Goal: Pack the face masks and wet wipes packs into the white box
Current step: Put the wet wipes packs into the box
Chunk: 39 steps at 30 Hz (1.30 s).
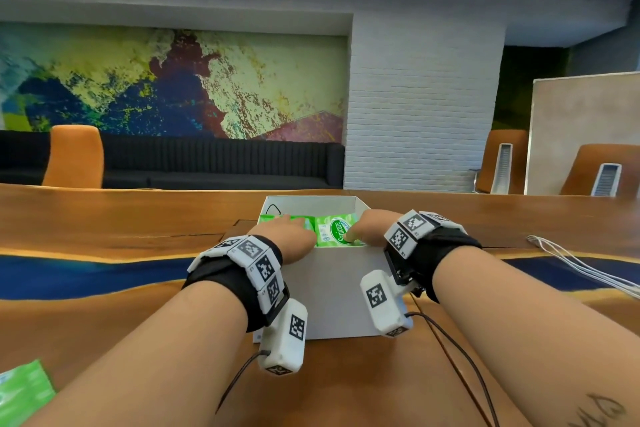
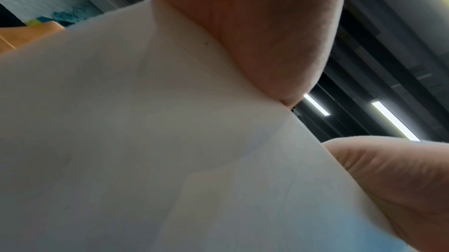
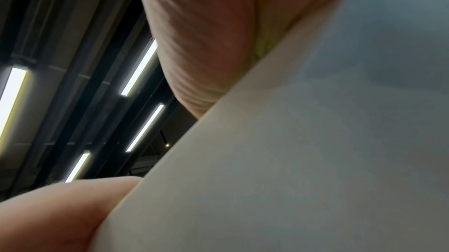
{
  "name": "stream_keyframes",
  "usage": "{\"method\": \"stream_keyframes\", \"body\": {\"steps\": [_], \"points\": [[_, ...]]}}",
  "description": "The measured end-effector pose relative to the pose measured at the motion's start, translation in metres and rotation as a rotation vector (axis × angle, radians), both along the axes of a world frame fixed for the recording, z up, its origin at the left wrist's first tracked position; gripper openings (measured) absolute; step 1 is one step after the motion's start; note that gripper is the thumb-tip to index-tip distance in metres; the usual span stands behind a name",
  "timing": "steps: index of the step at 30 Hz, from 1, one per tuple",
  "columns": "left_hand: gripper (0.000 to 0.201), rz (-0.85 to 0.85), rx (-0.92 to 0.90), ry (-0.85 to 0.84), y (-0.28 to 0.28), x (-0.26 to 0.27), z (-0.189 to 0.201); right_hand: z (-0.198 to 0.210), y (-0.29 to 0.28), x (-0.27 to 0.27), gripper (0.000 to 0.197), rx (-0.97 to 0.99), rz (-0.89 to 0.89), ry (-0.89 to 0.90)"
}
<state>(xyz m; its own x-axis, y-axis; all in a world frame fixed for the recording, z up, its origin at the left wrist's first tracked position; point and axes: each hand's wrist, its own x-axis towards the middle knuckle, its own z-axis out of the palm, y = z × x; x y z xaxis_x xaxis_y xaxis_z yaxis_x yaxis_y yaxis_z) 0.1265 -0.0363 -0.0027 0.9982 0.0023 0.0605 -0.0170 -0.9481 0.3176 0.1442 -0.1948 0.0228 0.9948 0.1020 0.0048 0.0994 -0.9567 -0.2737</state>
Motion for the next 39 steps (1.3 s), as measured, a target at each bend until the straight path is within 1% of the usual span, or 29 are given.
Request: {"method": "stream_keyframes", "body": {"steps": [2,4,6,8,10,11,12,13,15,17,20,23,25,27,30,32,39], "points": [[0.050,0.002,0.011,-0.002,0.000,-0.002,0.001,-0.001,0.000,0.002,0.041,0.047,-0.008,-0.009],[0.046,-0.002,0.013,-0.013,0.000,-0.003,0.001,-0.002,-0.001,0.004,0.042,0.147,-0.011,-0.035],[0.043,0.010,0.001,-0.036,0.001,-0.005,0.002,-0.004,-0.005,0.004,0.048,0.336,-0.007,-0.129],[0.044,-0.007,0.042,-0.046,0.002,-0.006,0.001,-0.007,-0.017,-0.003,0.051,0.587,0.028,-0.239],[0.047,-0.012,0.029,-0.098,0.003,-0.008,0.000,-0.007,-0.036,-0.014,0.044,0.815,0.049,-0.291],[0.046,-0.015,0.033,-0.120,0.003,-0.010,0.000,-0.006,-0.048,-0.020,0.040,0.894,0.028,-0.308],[0.044,-0.020,0.045,-0.145,0.003,-0.011,0.001,-0.005,-0.063,-0.025,0.036,0.931,-0.012,-0.329],[0.042,-0.015,0.045,-0.180,0.005,-0.012,0.002,-0.005,-0.078,-0.031,0.033,0.910,-0.058,-0.362],[0.040,-0.032,0.016,-0.227,0.004,-0.017,0.004,-0.006,-0.109,-0.042,0.030,0.770,-0.153,-0.402],[0.037,-0.070,-0.003,-0.265,-0.003,-0.025,0.006,-0.009,-0.138,-0.050,0.029,0.589,-0.248,-0.358],[0.038,-0.150,-0.037,-0.284,-0.024,-0.039,0.007,-0.016,-0.173,-0.056,0.041,0.319,-0.381,-0.158],[0.040,-0.211,-0.003,-0.245,-0.042,-0.047,0.003,-0.021,-0.192,-0.066,0.054,0.086,-0.464,0.076],[0.041,-0.207,0.026,-0.221,-0.047,-0.048,-0.001,-0.025,-0.199,-0.072,0.056,-0.034,-0.478,0.140],[0.041,-0.182,0.052,-0.236,-0.048,-0.050,-0.006,-0.031,-0.206,-0.074,0.055,-0.104,-0.493,0.157],[0.043,-0.136,0.122,-0.323,-0.048,-0.050,-0.015,-0.043,-0.211,-0.069,0.065,-0.183,-0.500,0.207],[0.043,-0.124,0.126,-0.370,-0.048,-0.049,-0.019,-0.049,-0.215,-0.062,0.070,-0.228,-0.495,0.230],[0.043,-0.125,0.126,-0.398,-0.047,-0.047,-0.023,-0.054,-0.225,-0.045,0.073,-0.313,-0.450,0.262]]}}
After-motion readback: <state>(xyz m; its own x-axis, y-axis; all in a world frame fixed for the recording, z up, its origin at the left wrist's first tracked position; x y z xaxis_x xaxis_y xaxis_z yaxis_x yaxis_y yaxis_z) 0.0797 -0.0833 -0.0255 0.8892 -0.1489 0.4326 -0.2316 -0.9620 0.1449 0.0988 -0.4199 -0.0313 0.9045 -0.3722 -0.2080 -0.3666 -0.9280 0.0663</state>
